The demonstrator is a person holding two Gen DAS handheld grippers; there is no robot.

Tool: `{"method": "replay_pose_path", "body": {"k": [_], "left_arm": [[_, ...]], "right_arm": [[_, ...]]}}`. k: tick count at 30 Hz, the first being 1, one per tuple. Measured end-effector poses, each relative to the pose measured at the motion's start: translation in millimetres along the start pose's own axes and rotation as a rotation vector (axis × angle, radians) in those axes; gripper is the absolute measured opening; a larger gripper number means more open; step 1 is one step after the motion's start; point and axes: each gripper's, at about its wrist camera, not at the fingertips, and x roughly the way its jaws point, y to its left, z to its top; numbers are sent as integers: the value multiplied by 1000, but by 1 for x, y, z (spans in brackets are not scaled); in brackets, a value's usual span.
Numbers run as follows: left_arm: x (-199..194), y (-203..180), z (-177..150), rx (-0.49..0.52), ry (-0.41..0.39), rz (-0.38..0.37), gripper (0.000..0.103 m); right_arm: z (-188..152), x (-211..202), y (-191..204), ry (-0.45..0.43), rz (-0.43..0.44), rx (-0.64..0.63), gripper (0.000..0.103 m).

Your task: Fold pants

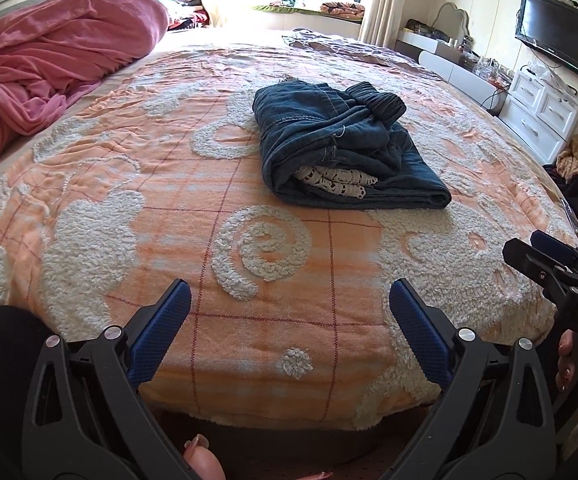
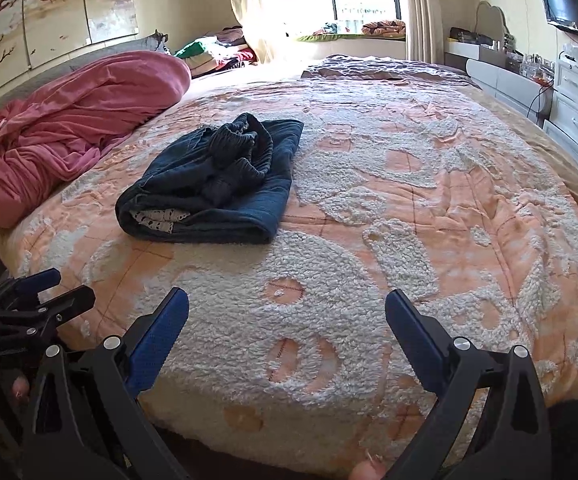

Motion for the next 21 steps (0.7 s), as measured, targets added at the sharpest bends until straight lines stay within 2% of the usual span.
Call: {"method": "replay_pose_path", "body": {"k": [21], "left_arm": [[-4,3,0,-13,-5,3,93]], "right_arm": [[-1,0,-2,2,-2,9,98]]}}
